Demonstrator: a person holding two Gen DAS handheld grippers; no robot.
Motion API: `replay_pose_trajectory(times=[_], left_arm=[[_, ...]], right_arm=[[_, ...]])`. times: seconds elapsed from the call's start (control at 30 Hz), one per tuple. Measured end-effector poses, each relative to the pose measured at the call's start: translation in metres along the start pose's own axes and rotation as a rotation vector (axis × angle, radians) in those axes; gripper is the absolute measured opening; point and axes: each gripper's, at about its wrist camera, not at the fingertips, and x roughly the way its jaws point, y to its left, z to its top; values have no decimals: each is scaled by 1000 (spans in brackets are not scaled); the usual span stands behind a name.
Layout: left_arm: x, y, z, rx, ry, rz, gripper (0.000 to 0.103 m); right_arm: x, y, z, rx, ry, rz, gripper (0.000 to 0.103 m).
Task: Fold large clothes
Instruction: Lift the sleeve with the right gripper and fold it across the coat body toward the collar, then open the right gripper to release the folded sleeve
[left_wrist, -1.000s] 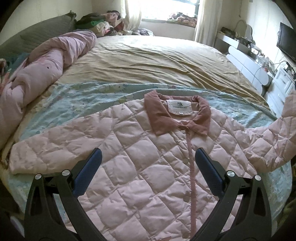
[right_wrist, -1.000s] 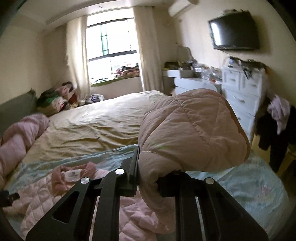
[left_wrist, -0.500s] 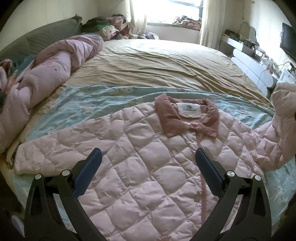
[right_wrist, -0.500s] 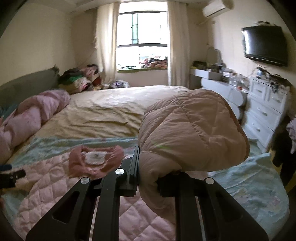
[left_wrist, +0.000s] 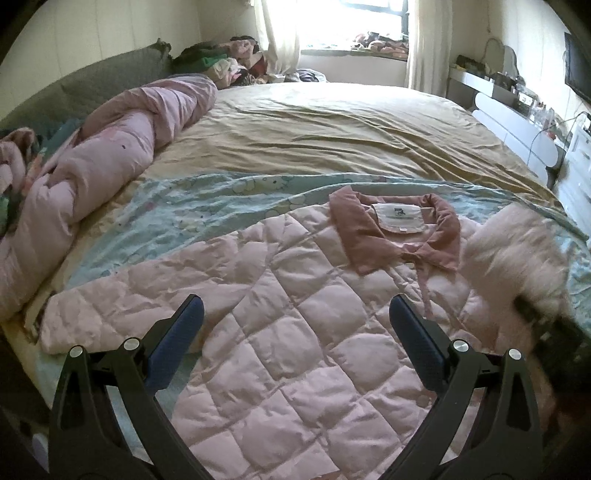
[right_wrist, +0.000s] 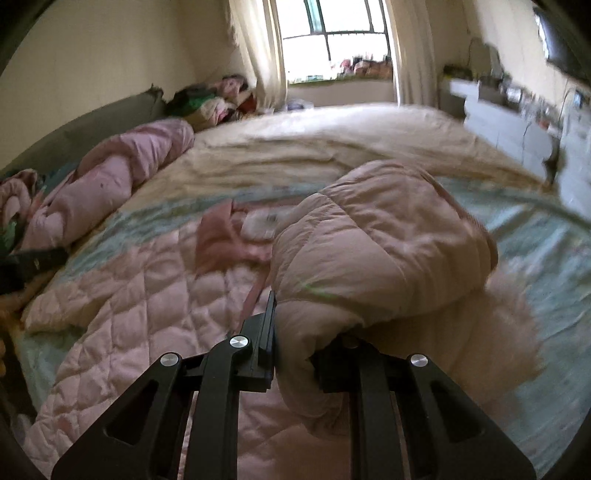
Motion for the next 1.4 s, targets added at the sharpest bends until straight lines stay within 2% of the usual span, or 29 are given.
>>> replay_pose_trajectory(times=[0.07, 0.13, 0.2, 0.27, 0.3, 0.33, 0.4, 0.43, 0.5, 0.7, 0.77, 0.93, 1.17, 1.27, 1.33, 1.4], left_arm=[[1, 0, -1, 6, -8, 2, 94], [2, -1, -2, 13, -12, 3, 94], [3, -2, -3, 21, -18, 10, 94], [4, -1, -4, 28, -22, 13, 94], [5, -1, -4, 29, -24, 13, 94], [6, -1, -4, 30, -25, 13, 94], [6, -1, -5, 34, -30, 18, 94], [7, 0, -5, 37, -33, 21, 94], [8, 1, -5, 40, -33, 24, 94], [12, 6, -4, 22, -28, 18, 94], [15, 10, -3, 12, -20, 13, 94], [20, 20, -4, -18, 2, -9, 94], [25, 32, -5, -72, 31, -55, 94], [34, 40, -7, -135, 80, -130, 94], [45, 46, -11, -192, 127, -207, 94], [54, 48, -15, -234, 165, -267, 94]], right_arm=[[15, 3, -13, 38, 58, 22, 19], [23, 1, -22, 86, 87, 55, 29], [22, -6, -26, 163, 102, 103, 54], [16, -15, -26, 243, 92, 128, 65], [11, -21, -26, 291, 78, 137, 75], [7, -27, -26, 334, 66, 135, 78], [-1, -42, -23, 429, 21, 160, 77], [-4, -47, -21, 458, 4, 168, 74], [-9, -52, -12, 470, -18, 174, 31], [-17, 0, 4, 196, -63, 168, 28], [-14, 28, 1, 82, -63, 175, 28], [-10, 72, -16, -109, -27, 206, 28], [8, 109, -41, -234, 63, 235, 29], [12, 120, -51, -283, 102, 230, 31], [14, 125, -58, -320, 117, 220, 32], [14, 129, -61, -328, 128, 228, 41]])
